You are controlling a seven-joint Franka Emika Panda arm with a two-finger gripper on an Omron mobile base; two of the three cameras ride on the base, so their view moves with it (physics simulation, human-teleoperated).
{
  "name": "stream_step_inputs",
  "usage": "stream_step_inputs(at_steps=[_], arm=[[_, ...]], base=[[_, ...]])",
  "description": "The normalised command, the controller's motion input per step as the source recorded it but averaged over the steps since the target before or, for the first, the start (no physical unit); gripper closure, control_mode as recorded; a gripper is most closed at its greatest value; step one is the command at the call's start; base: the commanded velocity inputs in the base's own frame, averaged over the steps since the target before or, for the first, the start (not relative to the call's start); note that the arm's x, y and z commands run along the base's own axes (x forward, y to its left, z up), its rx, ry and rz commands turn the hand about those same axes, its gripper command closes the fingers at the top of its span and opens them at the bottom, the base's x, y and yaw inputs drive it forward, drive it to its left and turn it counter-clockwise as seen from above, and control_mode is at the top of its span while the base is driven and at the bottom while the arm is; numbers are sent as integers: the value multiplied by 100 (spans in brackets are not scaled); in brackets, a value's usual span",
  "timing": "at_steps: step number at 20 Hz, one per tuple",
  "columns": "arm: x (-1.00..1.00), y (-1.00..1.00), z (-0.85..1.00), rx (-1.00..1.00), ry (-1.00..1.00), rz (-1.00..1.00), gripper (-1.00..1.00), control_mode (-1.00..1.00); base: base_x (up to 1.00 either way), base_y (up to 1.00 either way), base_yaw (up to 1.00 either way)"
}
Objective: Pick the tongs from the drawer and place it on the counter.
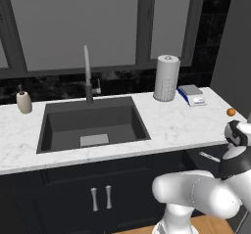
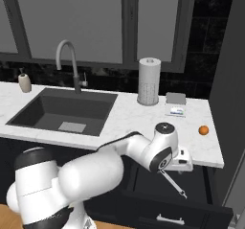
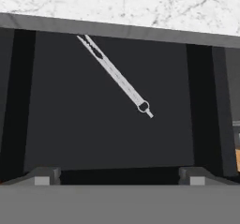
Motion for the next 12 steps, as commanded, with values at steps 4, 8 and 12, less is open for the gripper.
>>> stream_step_inputs(at_steps=[4,8,12], arm=[[-8,-31,-33,0,0,-8,-100,-100],[-28,-24,-46,0,0,-13,-100,-100],[-2,-16,-36,0,0,-7,-100,-100]], base=[[0,0,0],[0,0,0],[0,0,0]])
